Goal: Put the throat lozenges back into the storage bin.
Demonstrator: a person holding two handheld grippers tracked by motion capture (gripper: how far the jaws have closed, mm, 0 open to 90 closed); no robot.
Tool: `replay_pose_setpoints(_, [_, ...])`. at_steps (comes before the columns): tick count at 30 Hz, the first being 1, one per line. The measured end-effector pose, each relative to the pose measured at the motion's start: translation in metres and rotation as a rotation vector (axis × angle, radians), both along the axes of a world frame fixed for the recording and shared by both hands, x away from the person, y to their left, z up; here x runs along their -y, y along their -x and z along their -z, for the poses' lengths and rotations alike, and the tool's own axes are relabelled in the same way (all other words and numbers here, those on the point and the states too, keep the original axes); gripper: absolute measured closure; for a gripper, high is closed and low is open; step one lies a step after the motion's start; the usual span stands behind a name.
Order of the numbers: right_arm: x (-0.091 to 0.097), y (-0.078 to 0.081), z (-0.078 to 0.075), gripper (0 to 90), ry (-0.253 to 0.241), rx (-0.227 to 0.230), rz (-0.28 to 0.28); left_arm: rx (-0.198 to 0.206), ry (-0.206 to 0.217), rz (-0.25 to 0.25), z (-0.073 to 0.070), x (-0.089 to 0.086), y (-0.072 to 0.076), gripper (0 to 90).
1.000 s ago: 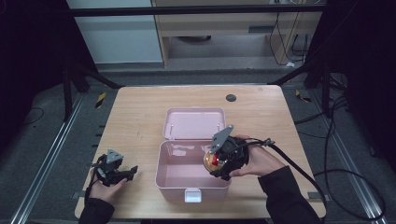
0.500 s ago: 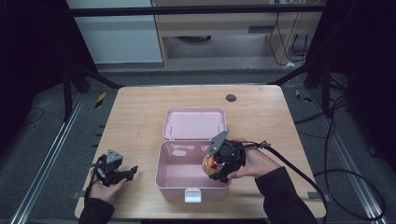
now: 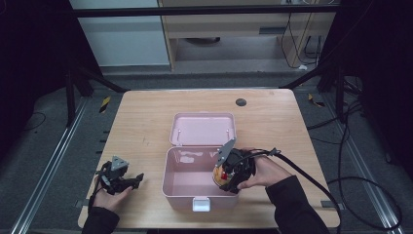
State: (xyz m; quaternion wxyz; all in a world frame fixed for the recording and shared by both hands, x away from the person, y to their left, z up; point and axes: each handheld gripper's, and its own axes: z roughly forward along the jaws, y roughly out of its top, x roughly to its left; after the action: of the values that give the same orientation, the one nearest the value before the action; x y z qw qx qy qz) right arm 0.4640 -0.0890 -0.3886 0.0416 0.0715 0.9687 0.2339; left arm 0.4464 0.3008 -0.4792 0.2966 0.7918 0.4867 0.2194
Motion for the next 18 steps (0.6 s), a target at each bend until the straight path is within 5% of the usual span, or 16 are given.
replay_pose_setpoints(5, [0.0003,-0.0014,0.0067,20.6,0.01,-0.028,0.004,-0.001,-0.003,0.0,0.0002,0.0001,0.0,28.9])
replay_pose_setpoints(18, [0.0005,0.0009,0.0083,19.8,0.024,-0.005,0.003,-0.007,-0.006,0.003,0.0009,0.0007,-0.0004,29.0])
